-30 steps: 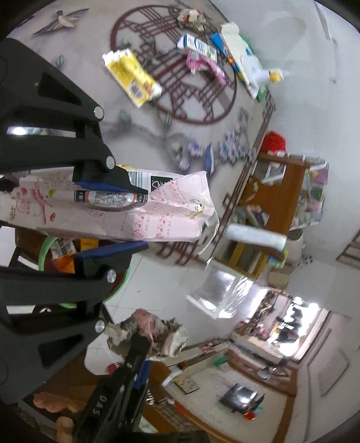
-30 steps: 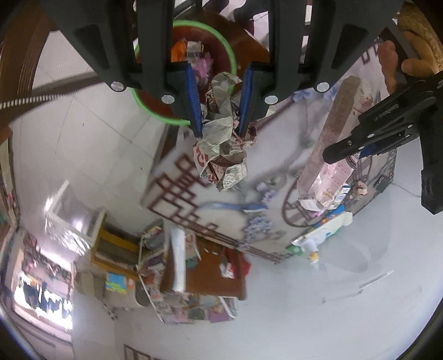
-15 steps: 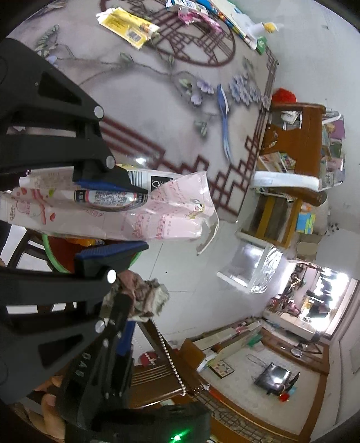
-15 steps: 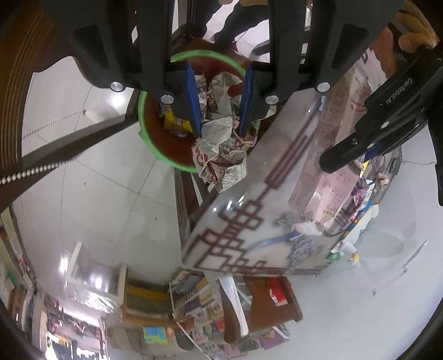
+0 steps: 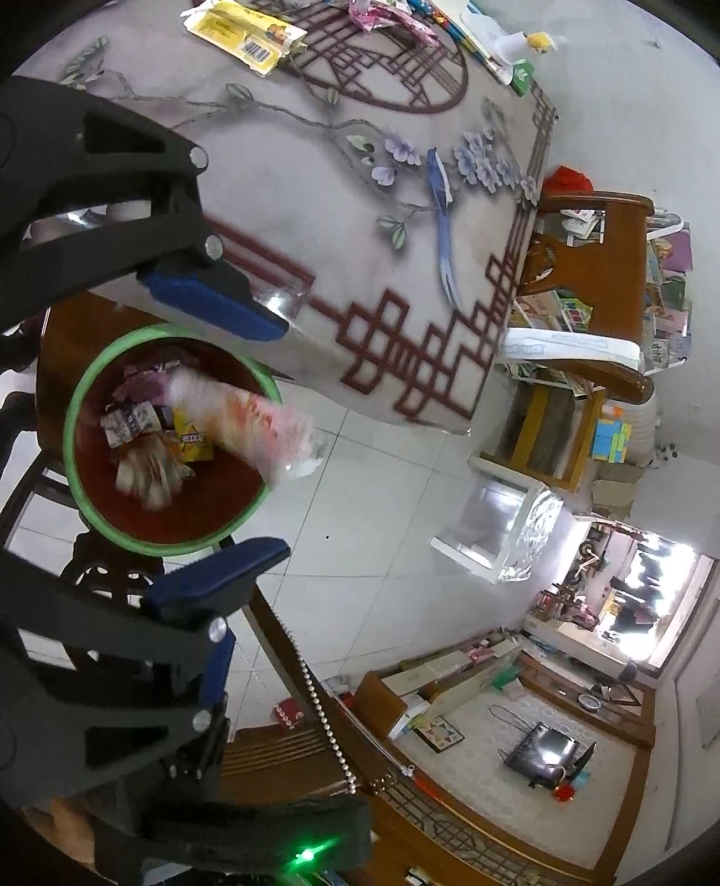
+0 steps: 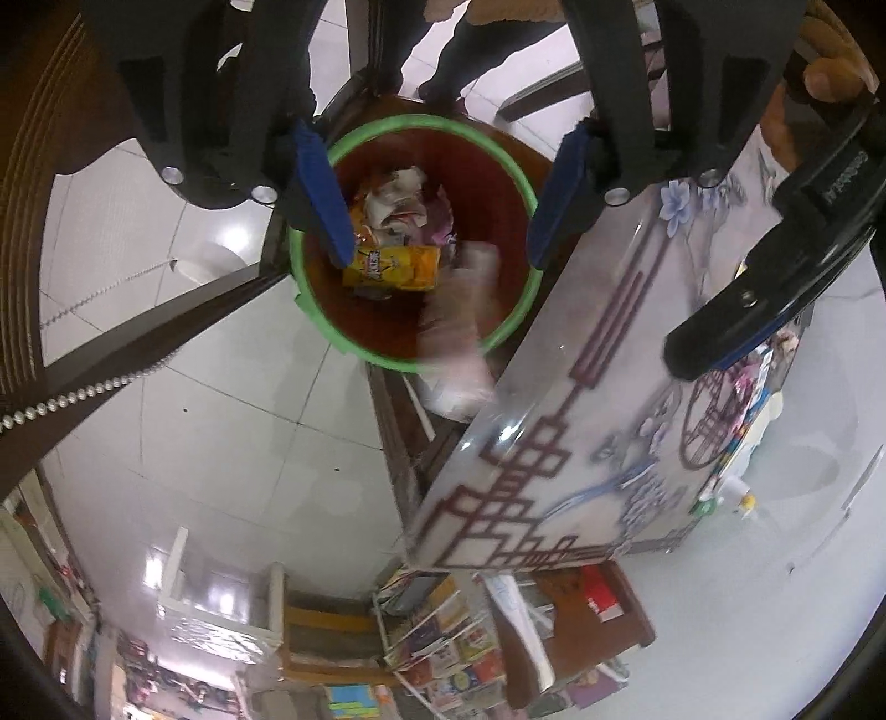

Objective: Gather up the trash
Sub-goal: 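Open both grippers to drop the pink package and paper into the bin, then move both grippers back over the trash on the table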

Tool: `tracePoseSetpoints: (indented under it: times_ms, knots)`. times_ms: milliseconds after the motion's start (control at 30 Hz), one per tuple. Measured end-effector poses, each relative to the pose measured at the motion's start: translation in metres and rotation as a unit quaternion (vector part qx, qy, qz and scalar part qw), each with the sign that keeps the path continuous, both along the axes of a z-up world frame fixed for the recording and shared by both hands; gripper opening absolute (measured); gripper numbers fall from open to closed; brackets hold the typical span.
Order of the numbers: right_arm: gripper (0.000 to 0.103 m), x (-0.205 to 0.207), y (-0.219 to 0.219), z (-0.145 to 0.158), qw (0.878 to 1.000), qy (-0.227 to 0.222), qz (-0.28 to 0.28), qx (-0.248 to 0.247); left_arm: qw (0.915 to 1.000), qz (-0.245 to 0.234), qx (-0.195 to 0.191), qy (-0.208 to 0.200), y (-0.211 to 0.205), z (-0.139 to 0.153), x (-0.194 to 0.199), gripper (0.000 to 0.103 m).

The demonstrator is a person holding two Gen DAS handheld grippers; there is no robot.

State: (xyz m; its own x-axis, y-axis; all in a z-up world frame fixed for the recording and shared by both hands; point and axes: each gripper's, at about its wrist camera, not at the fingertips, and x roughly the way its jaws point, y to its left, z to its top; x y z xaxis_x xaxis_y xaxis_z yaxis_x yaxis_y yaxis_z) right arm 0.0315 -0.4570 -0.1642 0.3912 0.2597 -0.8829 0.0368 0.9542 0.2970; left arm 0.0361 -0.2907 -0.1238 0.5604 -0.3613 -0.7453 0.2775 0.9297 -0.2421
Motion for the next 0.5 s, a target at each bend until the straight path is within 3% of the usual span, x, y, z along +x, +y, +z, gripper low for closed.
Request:
tracePoseSetpoints:
  times_ms: [267,500]
  knots:
    - [0.065,0.001,-0.005,-0.005,1.0,0.004,-0.015,-0.009,0.9999,-0.007,0.006,-0.012,0.01,0.001,-0.004,0.078]
    - [0.071,0.001,-0.009,-0.002,0.999,-0.005,-0.027,-0.018,0.9995,0.024,0.005,-0.019,0.045,0.005,-0.009,0.08]
